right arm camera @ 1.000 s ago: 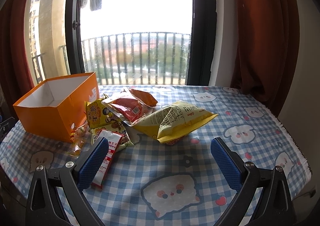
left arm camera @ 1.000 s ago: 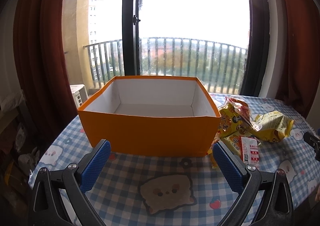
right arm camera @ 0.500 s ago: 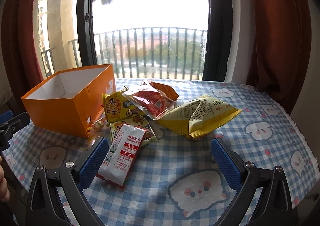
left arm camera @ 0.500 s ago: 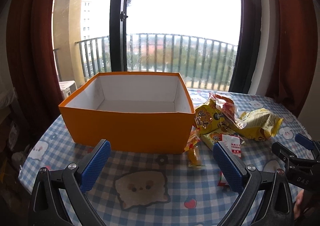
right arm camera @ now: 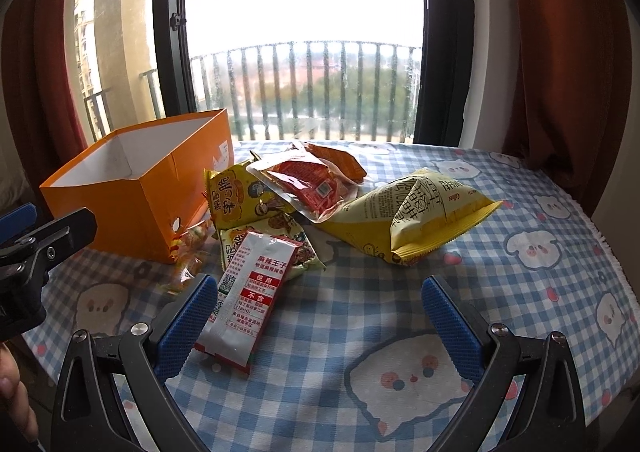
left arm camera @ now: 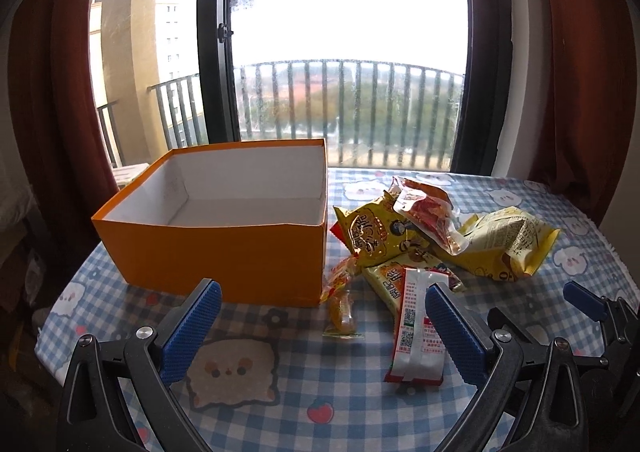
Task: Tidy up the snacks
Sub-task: 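Move the right tool to the pale-yellow Calbee bag while the left tool approaches the white-red packet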
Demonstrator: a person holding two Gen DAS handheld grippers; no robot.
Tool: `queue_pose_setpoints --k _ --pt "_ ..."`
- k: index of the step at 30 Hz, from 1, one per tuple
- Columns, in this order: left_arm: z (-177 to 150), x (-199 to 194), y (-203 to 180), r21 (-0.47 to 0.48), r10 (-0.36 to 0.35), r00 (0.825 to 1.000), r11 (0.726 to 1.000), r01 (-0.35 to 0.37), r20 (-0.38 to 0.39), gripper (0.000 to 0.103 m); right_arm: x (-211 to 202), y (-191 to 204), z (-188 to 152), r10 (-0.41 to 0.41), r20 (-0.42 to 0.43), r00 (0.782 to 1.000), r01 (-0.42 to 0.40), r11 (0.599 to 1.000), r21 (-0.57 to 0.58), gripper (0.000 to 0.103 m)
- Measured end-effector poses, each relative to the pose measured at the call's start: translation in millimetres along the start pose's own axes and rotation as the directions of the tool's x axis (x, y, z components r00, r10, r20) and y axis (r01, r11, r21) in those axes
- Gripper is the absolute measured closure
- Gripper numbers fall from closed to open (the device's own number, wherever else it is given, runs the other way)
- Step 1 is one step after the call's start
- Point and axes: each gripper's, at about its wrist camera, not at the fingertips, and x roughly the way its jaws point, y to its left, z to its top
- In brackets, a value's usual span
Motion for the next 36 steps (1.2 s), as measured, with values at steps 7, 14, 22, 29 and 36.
queue_pose_setpoints --k 7,14,22,29,36 --pt "-1 8 -28 0.031 0.018 1.000 0.999 -0.018 -0.023 0.000 6 -15 3 -0.001 -0.003 1.000 0.002 1.000 0.013 0.000" --pt "0 20 -48 0.040 0.009 0.999 0.999 -0.007 -0.054 0.000 15 -31 4 0.002 -0.021 1.000 -0.001 1.000 0.025 0.000" --pt "5 34 -68 0.051 0.008 0.997 0.999 -0.005 -0.070 0.000 27 -46 9 0.002 -0.046 0.999 0.000 1.000 0.028 0.000" --pt "8 49 -81 0.061 0.010 0.996 0.998 -0.005 -0.094 0.000 38 -53 11 -0.003 -0.068 0.998 0.004 1.000 0.014 0.000" --pt "12 65 -89 0.067 0.012 0.992 0.998 -0.004 -0.123 0.000 51 -58 12 -0.010 -0.100 0.995 0.011 1.000 0.007 0.000"
